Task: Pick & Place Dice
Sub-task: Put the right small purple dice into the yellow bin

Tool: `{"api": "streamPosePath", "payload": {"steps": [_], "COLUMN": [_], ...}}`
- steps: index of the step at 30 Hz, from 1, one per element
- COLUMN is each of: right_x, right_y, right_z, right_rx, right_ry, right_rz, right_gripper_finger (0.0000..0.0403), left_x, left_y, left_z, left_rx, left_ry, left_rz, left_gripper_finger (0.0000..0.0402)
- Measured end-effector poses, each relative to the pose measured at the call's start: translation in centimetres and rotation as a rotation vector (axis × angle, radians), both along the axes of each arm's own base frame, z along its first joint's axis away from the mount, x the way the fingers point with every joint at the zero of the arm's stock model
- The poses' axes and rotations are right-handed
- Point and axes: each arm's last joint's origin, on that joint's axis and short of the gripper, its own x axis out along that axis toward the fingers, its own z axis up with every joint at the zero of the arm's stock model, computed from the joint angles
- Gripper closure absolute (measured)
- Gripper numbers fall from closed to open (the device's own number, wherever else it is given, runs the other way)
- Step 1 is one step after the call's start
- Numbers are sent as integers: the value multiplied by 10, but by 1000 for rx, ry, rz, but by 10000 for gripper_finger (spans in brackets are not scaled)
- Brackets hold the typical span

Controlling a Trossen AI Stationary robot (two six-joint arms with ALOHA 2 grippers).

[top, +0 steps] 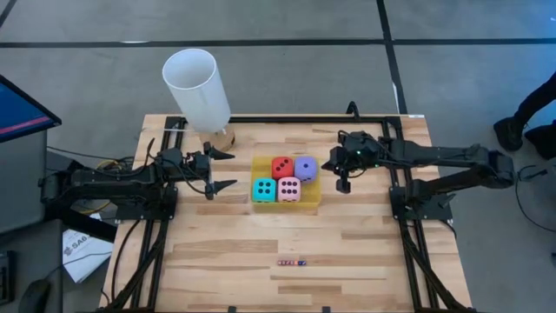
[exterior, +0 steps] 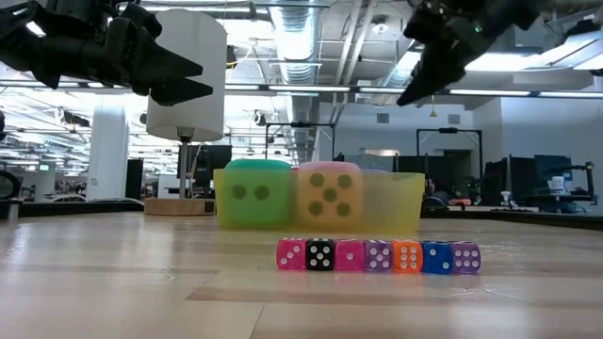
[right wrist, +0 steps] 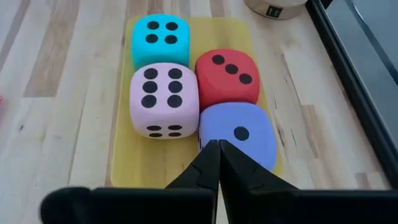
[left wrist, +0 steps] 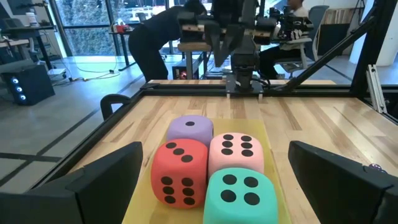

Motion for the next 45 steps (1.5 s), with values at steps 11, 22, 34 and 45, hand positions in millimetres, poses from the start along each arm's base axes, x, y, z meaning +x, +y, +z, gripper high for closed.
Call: {"api": "streamPosePath", "payload": {"steps": [11, 22, 34, 45], "right_x": [-13, -9, -5, -6], "right_y": [2, 10, -3, -5], "right_z": [-38, -52, -34, -35], "right_rx": [95, 135, -59, -59], "right_ry": [-151, -336, -516, -503], "right_rz": [-101, -90, -76, -85], "right_gripper_finger": [402, 400, 399, 399], "left_x": [0, 0, 0, 0], "left_y": [0, 0, 0, 0], "left_z": [0, 0, 0, 0], "left_rx": [0, 0, 0, 0], "left_ry": [0, 0, 0, 0], "left_rz": [1, 0, 0, 0], "left_gripper_finger": [9, 9, 9, 9]}}
